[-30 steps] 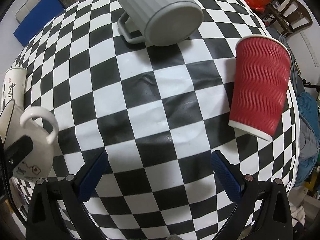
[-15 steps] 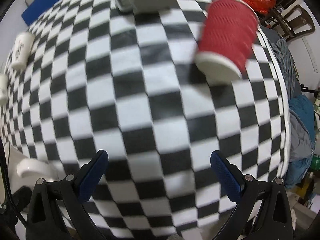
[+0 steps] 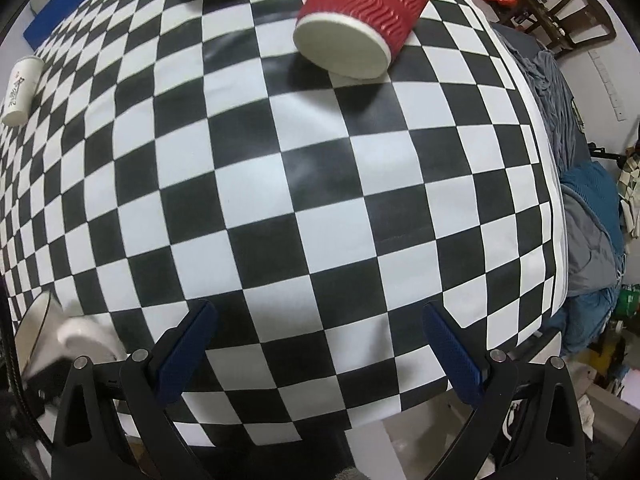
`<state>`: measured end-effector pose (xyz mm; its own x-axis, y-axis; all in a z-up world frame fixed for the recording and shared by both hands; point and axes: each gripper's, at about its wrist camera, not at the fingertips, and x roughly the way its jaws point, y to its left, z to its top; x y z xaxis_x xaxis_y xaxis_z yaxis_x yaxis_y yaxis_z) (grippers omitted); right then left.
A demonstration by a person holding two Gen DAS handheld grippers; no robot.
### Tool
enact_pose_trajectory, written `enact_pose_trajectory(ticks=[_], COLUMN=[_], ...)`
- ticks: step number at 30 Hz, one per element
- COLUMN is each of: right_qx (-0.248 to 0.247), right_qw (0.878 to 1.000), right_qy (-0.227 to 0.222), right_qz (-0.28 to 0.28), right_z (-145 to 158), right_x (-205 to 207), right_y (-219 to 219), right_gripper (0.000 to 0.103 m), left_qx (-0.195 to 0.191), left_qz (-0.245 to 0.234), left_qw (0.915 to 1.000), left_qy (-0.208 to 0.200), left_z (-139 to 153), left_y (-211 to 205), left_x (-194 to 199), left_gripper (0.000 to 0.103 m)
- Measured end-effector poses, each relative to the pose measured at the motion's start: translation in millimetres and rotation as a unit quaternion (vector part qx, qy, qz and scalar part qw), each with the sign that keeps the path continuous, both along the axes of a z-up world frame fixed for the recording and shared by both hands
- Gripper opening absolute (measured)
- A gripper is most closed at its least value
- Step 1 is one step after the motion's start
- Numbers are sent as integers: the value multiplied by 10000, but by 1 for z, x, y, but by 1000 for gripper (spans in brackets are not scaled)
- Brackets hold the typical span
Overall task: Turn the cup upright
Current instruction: 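Grasp the mug with the right tool while the left tool releases it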
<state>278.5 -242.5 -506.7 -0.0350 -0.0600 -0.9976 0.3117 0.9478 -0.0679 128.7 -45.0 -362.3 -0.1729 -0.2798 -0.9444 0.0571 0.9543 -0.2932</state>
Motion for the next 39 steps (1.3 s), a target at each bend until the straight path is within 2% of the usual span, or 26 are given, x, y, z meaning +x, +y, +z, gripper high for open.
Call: enact_pose_trajectory(ticks=[2,4,6,10,20,26,30,34,36,39], right_qx=[29,78,102,123,106,498,808,845,942,1088], right_qw=[10000,9999,9999,9998,9997,9981,9959,9951,9938,9916], right_qy=[-49,-90,-110,-122,-236,-340,-390,-496,-580,-692], right_qz=[5,-6,-9,-24,-50,-102,-149,-133,-137,-94], right_z=[6,29,29,51,54,58,67,80,91,108], right_x=[-13,-27,-31,-56,-78,-87,-88,-91,-92,-93], right_y=[-7,3,5,-1,-12,-22,-18,-14,-11,-5], right_gripper=[103,103,103,103,103,103,103,103,103,103], left_qx=[-23,-43,-36,58,84,-85,-178,118,475,1068], left_qz=[66,120,227,147,270,298,382,384,338,352], left_qw=[10000,9999,9995,9998,9989,9990,9991,9968,9902,9715], left_qy=[42,115,194,150,376,336,-4,-696,-1266,-2086], left_z=[-2,-5,-9,-16,-24,-13,8,38,58,83], left_y=[0,1,5,7,19,22,26,37,45,59], left_x=[6,12,16,18,32,34,34,29,24,11], left_gripper=[92,92,92,92,92,92,94,96,97,98])
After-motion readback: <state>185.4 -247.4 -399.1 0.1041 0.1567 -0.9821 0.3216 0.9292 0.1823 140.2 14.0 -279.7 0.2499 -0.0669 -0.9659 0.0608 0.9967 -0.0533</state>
